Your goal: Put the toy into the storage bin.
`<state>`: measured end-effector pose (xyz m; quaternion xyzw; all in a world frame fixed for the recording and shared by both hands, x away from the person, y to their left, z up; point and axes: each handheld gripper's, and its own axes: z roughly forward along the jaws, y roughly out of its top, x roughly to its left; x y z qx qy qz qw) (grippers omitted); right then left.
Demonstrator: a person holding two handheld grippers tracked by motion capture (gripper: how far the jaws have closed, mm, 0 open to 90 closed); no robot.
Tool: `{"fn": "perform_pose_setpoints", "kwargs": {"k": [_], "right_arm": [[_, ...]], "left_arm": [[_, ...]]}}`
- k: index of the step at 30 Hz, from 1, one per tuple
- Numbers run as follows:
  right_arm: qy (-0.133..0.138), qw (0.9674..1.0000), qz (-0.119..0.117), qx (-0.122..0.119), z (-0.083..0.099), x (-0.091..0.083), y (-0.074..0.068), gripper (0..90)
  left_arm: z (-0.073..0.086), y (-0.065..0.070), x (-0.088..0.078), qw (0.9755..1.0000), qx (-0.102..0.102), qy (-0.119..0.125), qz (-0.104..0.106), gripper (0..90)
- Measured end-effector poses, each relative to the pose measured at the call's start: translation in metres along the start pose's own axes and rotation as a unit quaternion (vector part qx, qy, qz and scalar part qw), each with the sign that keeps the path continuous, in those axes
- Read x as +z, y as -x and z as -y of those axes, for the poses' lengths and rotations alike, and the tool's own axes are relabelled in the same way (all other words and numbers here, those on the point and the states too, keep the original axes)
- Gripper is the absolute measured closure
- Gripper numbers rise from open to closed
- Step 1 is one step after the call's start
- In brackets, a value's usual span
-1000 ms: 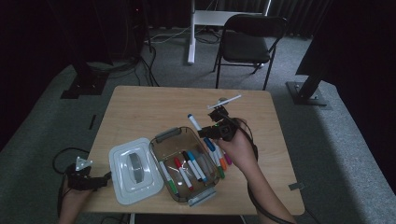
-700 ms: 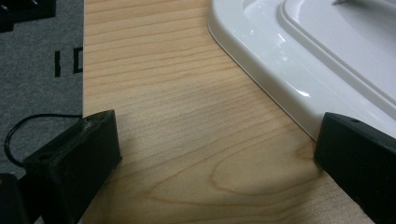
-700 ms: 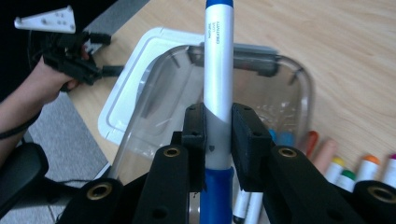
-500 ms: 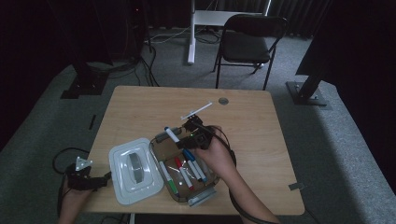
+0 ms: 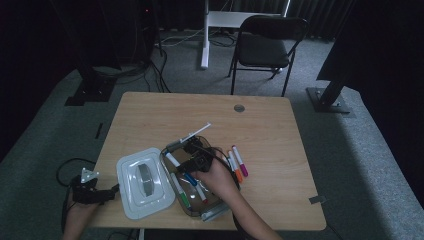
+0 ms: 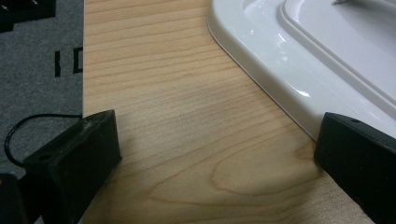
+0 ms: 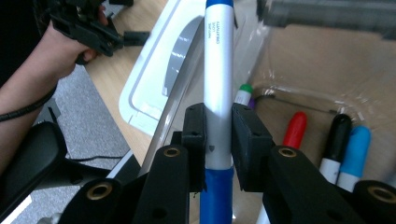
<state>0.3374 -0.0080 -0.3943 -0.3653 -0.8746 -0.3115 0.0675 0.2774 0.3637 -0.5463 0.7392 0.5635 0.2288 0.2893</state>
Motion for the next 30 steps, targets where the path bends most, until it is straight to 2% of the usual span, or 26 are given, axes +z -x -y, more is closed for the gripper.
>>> {"fn": "perform_pose_setpoints", "kwargs": {"k": [10, 16, 20, 23, 24, 28, 30], "right_arm": [[-0.027, 0.9995, -0.009, 0.017, 0.007, 0.023, 0.004, 76.5], [-0.052, 0.9985, -0.004, 0.017, 0.008, 0.034, 0.006, 76.5], [-0.074, 0.9971, -0.002, 0.02, 0.007, 0.044, 0.008, 76.5], [-0.08, 0.9965, -0.006, 0.024, 0.007, 0.049, 0.008, 76.4], [-0.092, 0.9955, -0.008, 0.021, 0.008, 0.054, 0.008, 76.3], [-0.105, 0.9943, -0.009, 0.019, 0.008, 0.061, 0.009, 76.2], [-0.119, 0.9926, -0.007, 0.023, 0.007, 0.067, 0.01, 76.2]], "left_arm": [[0.0, 0.0, 0.0, 1.0, 0.0, 0.001, 0.0, 0.8], [0.0, 0.0, 0.0, 1.0, 0.0, 0.001, 0.0, 0.8], [0.0, 0.0, 0.0, 1.0, 0.0, 0.001, 0.0, 0.8], [0.0, 0.0, 0.0, 1.0, 0.0, 0.001, 0.0, 0.8], [0.0, 0.0, 0.0, 1.0, 0.0, 0.001, 0.0, 0.8], [0.0, 0.0, 0.0, 1.0, -0.002, 0.001, 0.0, 0.8], [0.0, 0.0, 0.0, 1.0, -0.001, 0.001, 0.0, 0.8]]}}
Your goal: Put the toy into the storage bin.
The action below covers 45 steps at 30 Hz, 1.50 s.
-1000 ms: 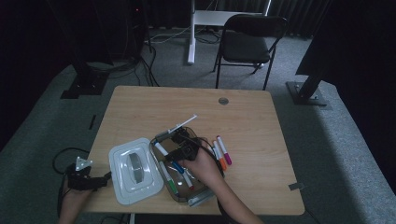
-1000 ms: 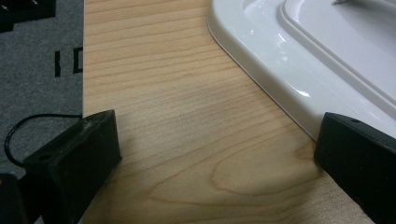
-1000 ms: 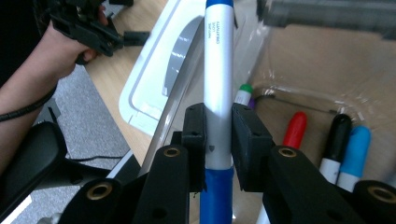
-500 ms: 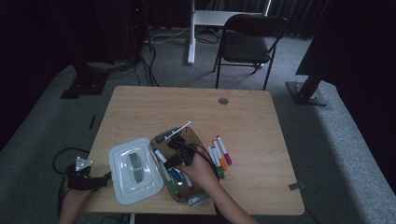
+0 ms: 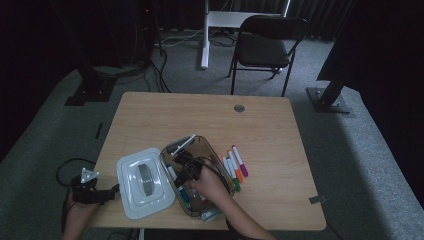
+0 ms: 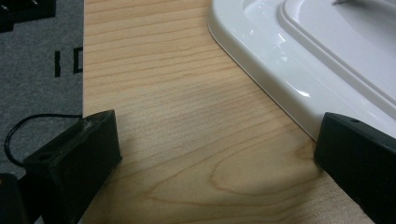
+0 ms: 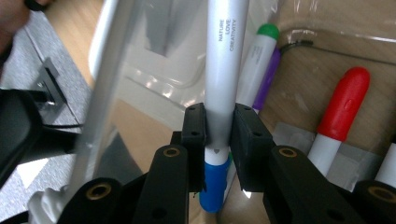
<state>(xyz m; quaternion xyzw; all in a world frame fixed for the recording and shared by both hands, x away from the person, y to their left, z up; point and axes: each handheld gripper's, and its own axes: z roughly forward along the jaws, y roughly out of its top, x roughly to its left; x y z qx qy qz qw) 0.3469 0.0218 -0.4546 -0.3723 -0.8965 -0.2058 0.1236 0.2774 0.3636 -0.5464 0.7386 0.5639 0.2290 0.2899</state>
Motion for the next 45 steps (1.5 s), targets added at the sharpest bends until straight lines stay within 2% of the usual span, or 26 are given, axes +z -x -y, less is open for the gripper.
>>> {"fn": "perform_pose_setpoints", "kwargs": {"k": [5, 10, 16, 21, 25, 32, 36, 39, 45], "right_arm": [[-0.031, 0.9994, 0.011, 0.003, -0.002, 0.01, 0.005, 75.9], [-0.05, 0.9984, 0.028, 0.004, -0.002, 0.019, 0.009, 75.7], [-0.061, 0.9968, 0.052, 0.0, -0.003, 0.023, 0.009, 72.8], [-0.045, 0.9973, 0.058, -0.001, -0.001, 0.014, 0.012, 71.3], [-0.021, 0.998, 0.06, -0.009, 0.004, -0.004, 0.014, 67.8], [0.046, 0.9973, 0.056, -0.012, 0.017, -0.056, 0.018, 64.0], [0.082, 0.9947, 0.06, -0.013, 0.024, -0.086, 0.021, 62.6], [0.104, 0.9924, 0.066, -0.005, 0.031, -0.107, 0.029, 61.4], [0.129, 0.9879, 0.086, 0.016, 0.043, -0.13, 0.049, 60.2]], "left_arm": [[0.0, 0.0, 0.0, 1.0, 0.0, 0.0, 0.0, 0.8], [0.0, 0.0, 0.0, 1.0, 0.001, 0.0, 0.0, 0.8], [0.0, 0.0, 0.0, 1.0, 0.0, 0.0, 0.0, 0.8], [0.0, 0.0, 0.0, 1.0, 0.0, 0.0, 0.0, 0.8], [0.0, 0.0, 0.0, 1.0, 0.0, 0.0, 0.0, 0.8], [0.0, 0.0, 0.0, 1.0, 0.001, 0.0, 0.0, 0.8], [0.0, 0.0, 0.0, 1.0, 0.001, 0.0, 0.0, 0.8], [0.0, 0.0, 0.0, 1.0, 0.001, 0.0, 0.0, 0.8], [0.0, 0.0, 0.0, 1.0, 0.001, 0.0, 0.0, 0.7]]}}
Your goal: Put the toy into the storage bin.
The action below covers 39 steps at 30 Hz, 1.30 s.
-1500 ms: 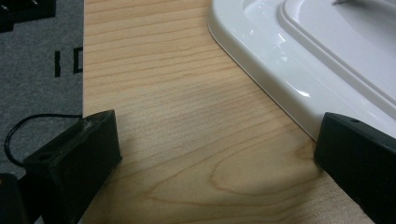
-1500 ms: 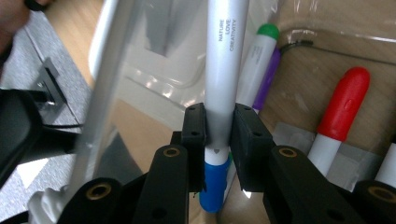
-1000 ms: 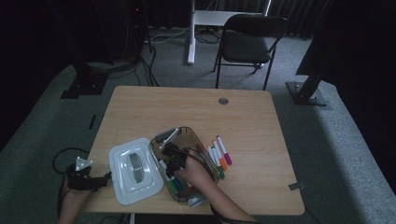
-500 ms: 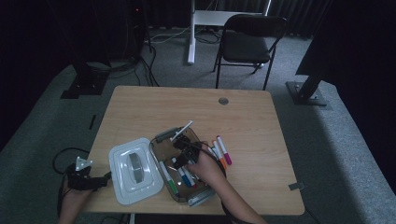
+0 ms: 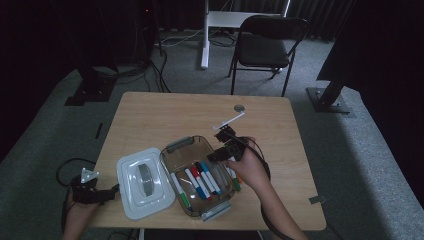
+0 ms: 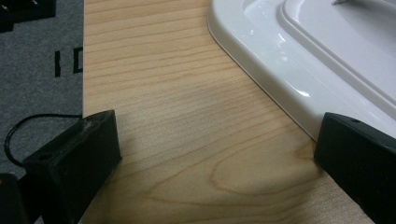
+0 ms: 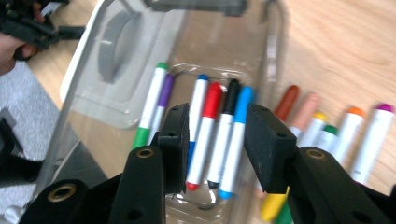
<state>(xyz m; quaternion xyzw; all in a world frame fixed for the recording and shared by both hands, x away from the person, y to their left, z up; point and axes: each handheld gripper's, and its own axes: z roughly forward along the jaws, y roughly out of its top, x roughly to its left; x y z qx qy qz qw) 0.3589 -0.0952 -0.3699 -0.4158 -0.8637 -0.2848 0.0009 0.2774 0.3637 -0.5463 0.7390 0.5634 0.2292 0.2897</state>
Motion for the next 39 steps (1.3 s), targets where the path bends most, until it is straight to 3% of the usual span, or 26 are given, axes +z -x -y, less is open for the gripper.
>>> {"fn": "perform_pose_setpoints", "kwargs": {"k": [2, 4, 6, 13, 17, 27, 32, 39], "right_arm": [[0.0, 1.0, 0.004, 0.001, 0.001, -0.001, 0.003, 60.1], [0.004, 0.9997, 0.011, 0.021, 0.004, -0.001, 0.021, 59.7], [0.005, 0.9994, 0.018, 0.029, 0.006, 0.002, 0.029, 59.5], [-0.015, 0.9981, 0.041, 0.044, 0.014, 0.016, 0.056, 60.3], [-0.011, 0.9978, 0.04, 0.051, 0.022, 0.025, 0.071, 60.8], [-0.008, 0.9934, 0.078, 0.084, 0.039, 0.046, 0.108, 62.3], [-0.031, 0.9909, 0.084, 0.1, 0.045, 0.062, 0.12, 64.9], [-0.058, 0.9885, 0.092, 0.105, 0.049, 0.084, 0.126, 66.7]], "left_arm": [[0.0, 0.0, 0.0, 1.0, 0.0, 0.0, 0.0, 0.7], [0.0, 0.0, 0.0, 1.0, 0.0, 0.0, 0.0, 0.7], [0.0, 0.0, 0.0, 1.0, -0.001, 0.0, 0.0, 0.8], [0.0, 0.0, 0.0, 1.0, 0.0, 0.0, 0.0, 0.7], [0.0, 0.0, 0.0, 1.0, 0.0, 0.0, 0.0, 0.8], [0.0, 0.0, 0.0, 1.0, 0.0, 0.0, 0.0, 0.7], [0.0, 0.0, 0.0, 1.0, 0.0, 0.0, 0.0, 0.8], [0.0, 0.0, 0.0, 1.0, 0.0, 0.0, 0.0, 0.7]]}}
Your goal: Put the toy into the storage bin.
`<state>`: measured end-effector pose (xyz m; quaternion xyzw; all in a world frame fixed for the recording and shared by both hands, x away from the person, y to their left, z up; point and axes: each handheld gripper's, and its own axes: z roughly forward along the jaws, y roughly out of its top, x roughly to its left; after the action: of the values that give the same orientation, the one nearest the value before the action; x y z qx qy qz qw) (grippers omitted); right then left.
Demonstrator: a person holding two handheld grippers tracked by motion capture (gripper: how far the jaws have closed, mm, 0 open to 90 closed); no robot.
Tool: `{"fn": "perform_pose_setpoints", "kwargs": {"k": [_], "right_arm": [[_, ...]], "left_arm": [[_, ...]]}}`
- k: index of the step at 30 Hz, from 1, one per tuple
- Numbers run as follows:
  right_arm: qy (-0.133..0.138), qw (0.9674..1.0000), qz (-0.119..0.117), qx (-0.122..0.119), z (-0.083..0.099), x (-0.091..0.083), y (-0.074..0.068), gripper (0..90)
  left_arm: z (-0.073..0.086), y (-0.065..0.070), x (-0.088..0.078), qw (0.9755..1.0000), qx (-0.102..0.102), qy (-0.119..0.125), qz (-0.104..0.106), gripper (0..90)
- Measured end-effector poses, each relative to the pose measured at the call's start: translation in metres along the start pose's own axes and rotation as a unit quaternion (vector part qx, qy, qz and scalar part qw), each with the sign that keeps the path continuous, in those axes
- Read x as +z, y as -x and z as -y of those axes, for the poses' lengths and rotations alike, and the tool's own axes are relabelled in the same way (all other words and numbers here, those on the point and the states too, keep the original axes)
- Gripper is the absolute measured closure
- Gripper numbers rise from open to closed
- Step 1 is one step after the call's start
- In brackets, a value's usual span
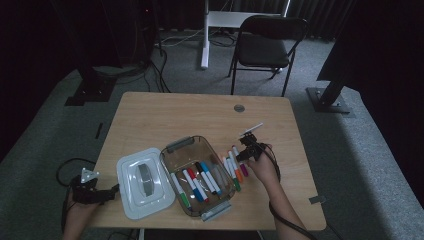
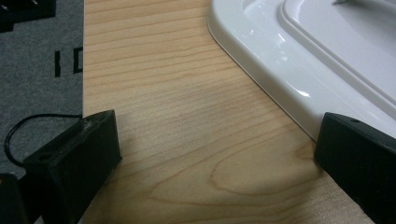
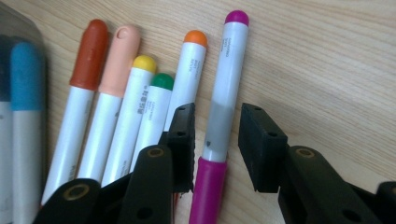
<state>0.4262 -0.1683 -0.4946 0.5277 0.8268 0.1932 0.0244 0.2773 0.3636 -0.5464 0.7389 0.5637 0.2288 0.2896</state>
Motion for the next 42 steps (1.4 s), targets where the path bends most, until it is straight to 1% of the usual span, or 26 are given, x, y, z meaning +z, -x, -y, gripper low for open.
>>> {"fn": "perform_pose_setpoints", "kwargs": {"k": [2, 5, 9, 11, 12, 16, 18, 19, 20, 22, 24, 28, 30, 32, 36, 42], "right_arm": [[-0.004, 1.0, 0.007, -0.001, -0.001, 0.003, 0.0, 68.0], [-0.012, 0.9999, 0.008, 0.002, -0.001, 0.007, 0.001, 70.1], [-0.016, 0.9998, 0.014, 0.006, 0.0, 0.01, 0.002, 72.4], [-0.017, 0.9997, 0.014, 0.006, 0.0, 0.01, 0.002, 73.3], [-0.02, 0.9997, 0.009, 0.013, 0.001, 0.011, 0.004, 74.4], [-0.021, 0.9995, 0.009, 0.024, 0.001, 0.009, 0.006, 75.8], [-0.016, 0.9995, 0.01, 0.027, 0.002, 0.005, 0.008, 76.0], [-0.015, 0.9993, 0.009, 0.032, 0.002, 0.003, 0.009, 76.0], [-0.01, 0.9992, 0.007, 0.038, 0.003, 0.0, 0.01, 76.1], [-0.006, 0.9991, 0.001, 0.043, 0.004, -0.006, 0.011, 76.2], [0.001, 0.9989, 0.0, 0.047, 0.005, -0.013, 0.012, 76.2], [0.015, 0.9988, -0.002, 0.045, 0.004, -0.028, 0.009, 76.3], [0.024, 0.9987, -0.008, 0.043, 0.003, -0.039, 0.007, 76.3], [0.033, 0.9987, -0.009, 0.037, 0.001, -0.05, 0.002, 76.3], [0.055, 0.998, -0.018, 0.025, -0.004, -0.073, -0.009, 76.3], [0.082, 0.996, -0.034, -0.004, -0.01, -0.105, -0.033, 76.4]], "left_arm": [[0.0, 0.0, 0.0, 1.0, 0.0, 0.0, 0.0, 0.8], [0.0, 0.0, 0.0, 1.0, 0.0, 0.0, 0.0, 0.8], [0.0, 0.0, 0.0, 1.0, 0.0, 0.0, 0.0, 0.7], [0.0, 0.0, 0.0, 1.0, 0.0, 0.0, 0.0, 0.8], [0.0, 0.0, 0.0, 1.0, 0.0, 0.0, 0.0, 0.8], [0.0, 0.0, 0.0, 1.0, 0.0, 0.0, 0.0, 0.8], [0.0, 0.0, 0.0, 1.0, 0.0, 0.0, 0.0, 0.8], [0.0, 0.0, 0.0, 1.0, 0.0, 0.0, 0.0, 0.8], [0.0, 0.0, 0.0, 1.0, 0.0, 0.0, 0.0, 0.8], [0.0, 0.0, 0.0, 1.0, 0.0, 0.0, 0.0, 0.8], [0.0, 0.0, 0.0, 1.0, 0.0, 0.0, 0.0, 0.8], [0.0, 0.0, 0.0, 1.0, 0.0, 0.0, 0.0, 0.7], [0.0, 0.0, 0.0, 1.0, 0.0, 0.0, 0.0, 0.8], [0.0, 0.0, 0.0, 1.0, 0.0, 0.0, 0.0, 0.7], [0.0, 0.0, 0.0, 1.0, 0.0, 0.0, 0.0, 0.8], [0.0, 0.0, 0.0, 1.0, 0.0, 0.0, 0.0, 0.7]]}}
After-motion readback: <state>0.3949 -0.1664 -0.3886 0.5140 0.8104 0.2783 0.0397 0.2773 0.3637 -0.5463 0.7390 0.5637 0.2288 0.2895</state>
